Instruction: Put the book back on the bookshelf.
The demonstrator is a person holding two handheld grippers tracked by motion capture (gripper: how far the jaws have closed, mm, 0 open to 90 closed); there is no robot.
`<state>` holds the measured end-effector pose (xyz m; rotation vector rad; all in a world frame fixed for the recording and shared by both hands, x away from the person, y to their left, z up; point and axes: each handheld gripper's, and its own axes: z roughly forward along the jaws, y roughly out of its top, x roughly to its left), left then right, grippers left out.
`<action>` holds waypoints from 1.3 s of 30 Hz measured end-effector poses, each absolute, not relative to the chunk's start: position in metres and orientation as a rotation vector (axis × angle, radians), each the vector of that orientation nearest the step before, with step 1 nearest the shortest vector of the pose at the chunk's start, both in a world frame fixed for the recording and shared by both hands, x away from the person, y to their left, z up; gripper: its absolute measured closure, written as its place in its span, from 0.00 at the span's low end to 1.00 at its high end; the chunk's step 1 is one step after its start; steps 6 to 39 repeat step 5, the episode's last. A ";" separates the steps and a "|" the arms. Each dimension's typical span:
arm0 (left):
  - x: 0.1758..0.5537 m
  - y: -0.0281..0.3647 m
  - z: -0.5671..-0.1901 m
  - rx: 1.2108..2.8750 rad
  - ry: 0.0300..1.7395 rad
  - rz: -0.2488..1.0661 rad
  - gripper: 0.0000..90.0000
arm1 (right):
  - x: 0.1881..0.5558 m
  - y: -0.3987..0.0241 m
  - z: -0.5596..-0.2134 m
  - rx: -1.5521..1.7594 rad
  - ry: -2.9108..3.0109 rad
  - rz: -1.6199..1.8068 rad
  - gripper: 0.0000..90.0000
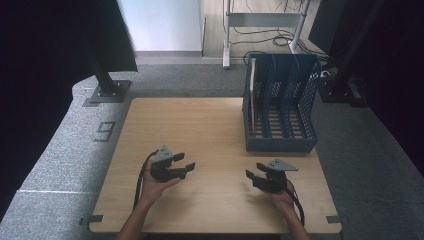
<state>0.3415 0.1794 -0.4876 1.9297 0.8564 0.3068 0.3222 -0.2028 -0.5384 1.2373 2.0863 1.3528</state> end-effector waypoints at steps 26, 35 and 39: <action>0.342 0.179 -0.488 1.933 0.855 0.304 0.40 | 0.322 -0.204 -0.538 1.237 2.082 1.351 0.45; 0.342 0.179 -0.488 1.933 0.855 0.304 0.40 | 0.322 -0.204 -0.538 1.237 2.082 1.351 0.45; 0.342 0.179 -0.488 1.933 0.855 0.304 0.40 | 0.322 -0.204 -0.538 1.237 2.082 1.351 0.45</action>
